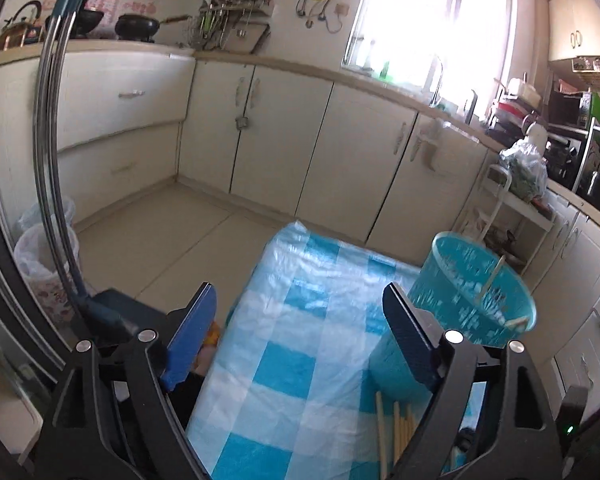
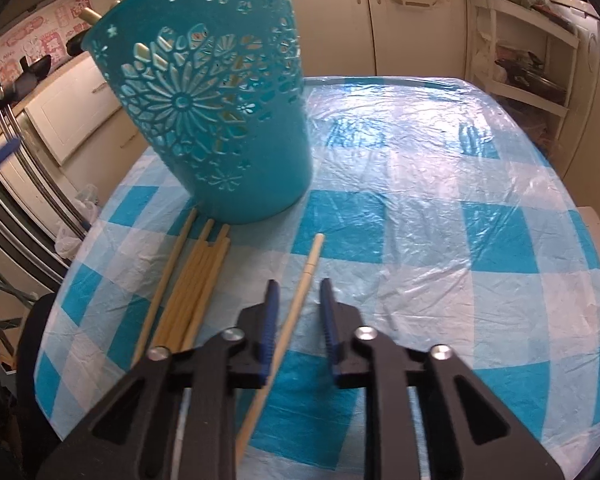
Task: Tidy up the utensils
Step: 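Grasp a wooden chopstick with the right gripper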
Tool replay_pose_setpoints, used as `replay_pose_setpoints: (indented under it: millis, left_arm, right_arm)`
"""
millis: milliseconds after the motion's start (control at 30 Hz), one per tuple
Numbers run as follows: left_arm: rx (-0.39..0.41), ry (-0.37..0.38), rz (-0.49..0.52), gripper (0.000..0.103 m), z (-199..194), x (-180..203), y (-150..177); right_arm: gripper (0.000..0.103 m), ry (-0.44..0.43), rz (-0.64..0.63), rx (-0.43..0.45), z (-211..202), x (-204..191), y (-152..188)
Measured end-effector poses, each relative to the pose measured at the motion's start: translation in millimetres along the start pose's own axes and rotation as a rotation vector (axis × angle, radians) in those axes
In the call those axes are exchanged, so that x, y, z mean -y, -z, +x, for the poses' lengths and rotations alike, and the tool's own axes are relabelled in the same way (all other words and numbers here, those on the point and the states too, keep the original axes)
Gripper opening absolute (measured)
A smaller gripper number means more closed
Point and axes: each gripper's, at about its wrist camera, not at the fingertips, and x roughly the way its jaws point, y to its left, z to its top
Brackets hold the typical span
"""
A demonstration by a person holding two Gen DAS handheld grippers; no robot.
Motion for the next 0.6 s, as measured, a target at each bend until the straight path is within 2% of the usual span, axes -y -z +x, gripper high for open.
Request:
replay_pose_setpoints:
  millis: [100, 200, 467, 533, 600]
  left_arm:
    - [-0.111, 0.009, 0.007, 0.081, 24, -5, 26]
    - [-0.16, 0.024, 0.035, 0.081, 37, -2, 43]
    - [-0.233, 0.036, 0.057, 0.082, 55, -3, 65]
    - [-0.238, 0.041, 0.057, 0.088, 55, -2, 65]
    - [-0.252, 0.039, 0.073, 0.088, 58, 1, 68]
  right_arm:
    - [0.008, -0.003, -0.048, -0.043, -4, 2, 1]
    - [0.008, -0.017, -0.088, -0.09, -6, 4, 1]
    - [0.008, 0.018, -0.119, -0.068, -7, -4, 8]
    - [0.007, -0.009, -0.072, -0.065, -8, 2, 7]
    - [0.006, -0.054, -0.009, -0.045, -15, 11, 5]
